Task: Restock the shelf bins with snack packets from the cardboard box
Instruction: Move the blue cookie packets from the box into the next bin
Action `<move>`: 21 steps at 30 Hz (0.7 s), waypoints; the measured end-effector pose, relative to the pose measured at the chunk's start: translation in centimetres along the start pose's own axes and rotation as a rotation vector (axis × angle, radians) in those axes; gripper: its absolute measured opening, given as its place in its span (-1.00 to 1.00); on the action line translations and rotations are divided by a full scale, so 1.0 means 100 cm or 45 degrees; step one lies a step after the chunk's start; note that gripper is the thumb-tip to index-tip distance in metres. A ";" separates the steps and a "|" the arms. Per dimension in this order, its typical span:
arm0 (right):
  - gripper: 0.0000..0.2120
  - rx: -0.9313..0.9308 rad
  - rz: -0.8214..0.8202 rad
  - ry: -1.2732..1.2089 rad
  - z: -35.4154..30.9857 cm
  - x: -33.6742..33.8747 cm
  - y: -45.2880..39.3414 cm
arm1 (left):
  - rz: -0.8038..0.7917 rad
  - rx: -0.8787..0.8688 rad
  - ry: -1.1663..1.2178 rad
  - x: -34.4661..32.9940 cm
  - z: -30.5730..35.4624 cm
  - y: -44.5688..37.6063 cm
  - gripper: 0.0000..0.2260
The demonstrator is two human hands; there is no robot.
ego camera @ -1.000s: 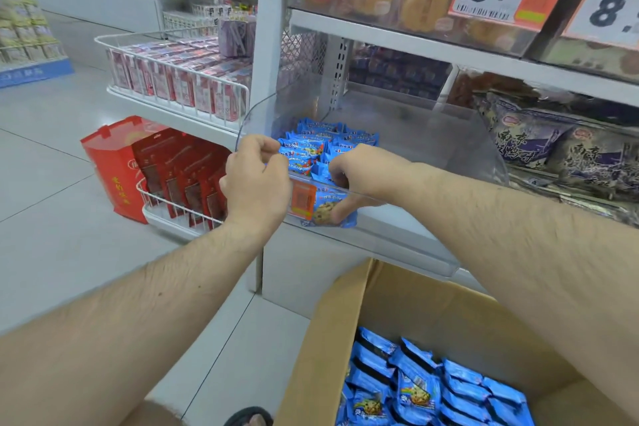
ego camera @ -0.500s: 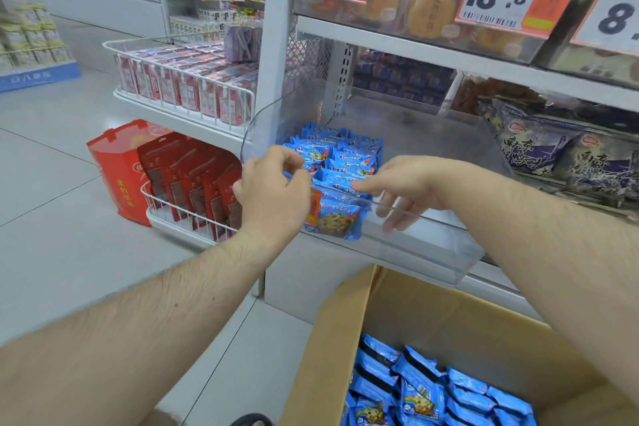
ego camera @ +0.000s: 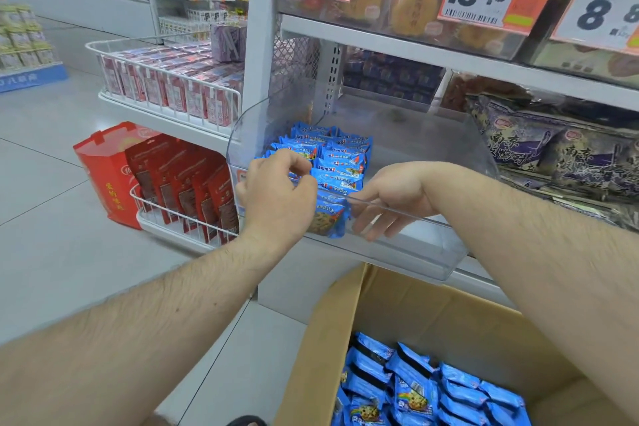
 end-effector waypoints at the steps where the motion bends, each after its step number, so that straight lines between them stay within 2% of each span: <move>1: -0.76 0.017 0.116 0.018 -0.002 0.001 0.006 | 0.013 -0.095 -0.013 -0.001 0.002 0.001 -0.88; 4: -0.83 0.211 0.742 0.121 -0.005 0.001 0.026 | -0.052 -0.490 0.045 -0.011 0.013 0.011 -0.84; 5: -0.84 0.290 1.002 0.175 -0.001 -0.003 0.034 | -0.118 -0.568 0.092 -0.016 0.017 0.018 -0.83; 7: -0.85 0.524 1.470 0.290 0.011 -0.022 0.055 | -0.307 -0.578 0.188 -0.029 0.024 0.035 -0.84; 9: -0.88 0.867 1.761 0.320 0.031 -0.045 0.077 | -0.531 -0.513 0.203 -0.045 0.025 0.053 -0.81; 11: -0.89 1.099 1.857 0.233 0.063 -0.063 0.091 | -0.809 -0.459 0.107 -0.065 0.020 0.073 -0.78; 13: -0.88 1.080 1.852 0.102 0.105 -0.079 0.090 | -1.113 -0.454 -0.068 -0.083 0.012 0.095 -0.77; 14: -0.87 0.984 1.809 0.035 0.128 -0.087 0.083 | -1.259 -0.469 -0.187 -0.091 0.008 0.105 -0.76; 16: -0.87 0.633 1.610 -0.057 0.182 -0.106 0.058 | -1.529 -0.499 -0.405 -0.103 0.001 0.125 -0.71; 18: -0.84 0.233 1.246 0.016 0.238 -0.129 0.027 | -1.761 -0.492 -0.547 -0.113 -0.006 0.141 -0.66; 21: -0.84 -0.093 0.391 0.310 0.310 -0.174 -0.010 | -2.027 -0.506 -0.702 -0.127 -0.015 0.162 -0.60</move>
Point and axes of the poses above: each hand's wrist, its own y-axis away from the middle knuckle, its own x-axis out of the back of the hand, z = x × y, the point moved 2 cm from there along -y, towards the middle knuckle, and after that the axes turned 5 degrees about -z, right-handed, at the moved point
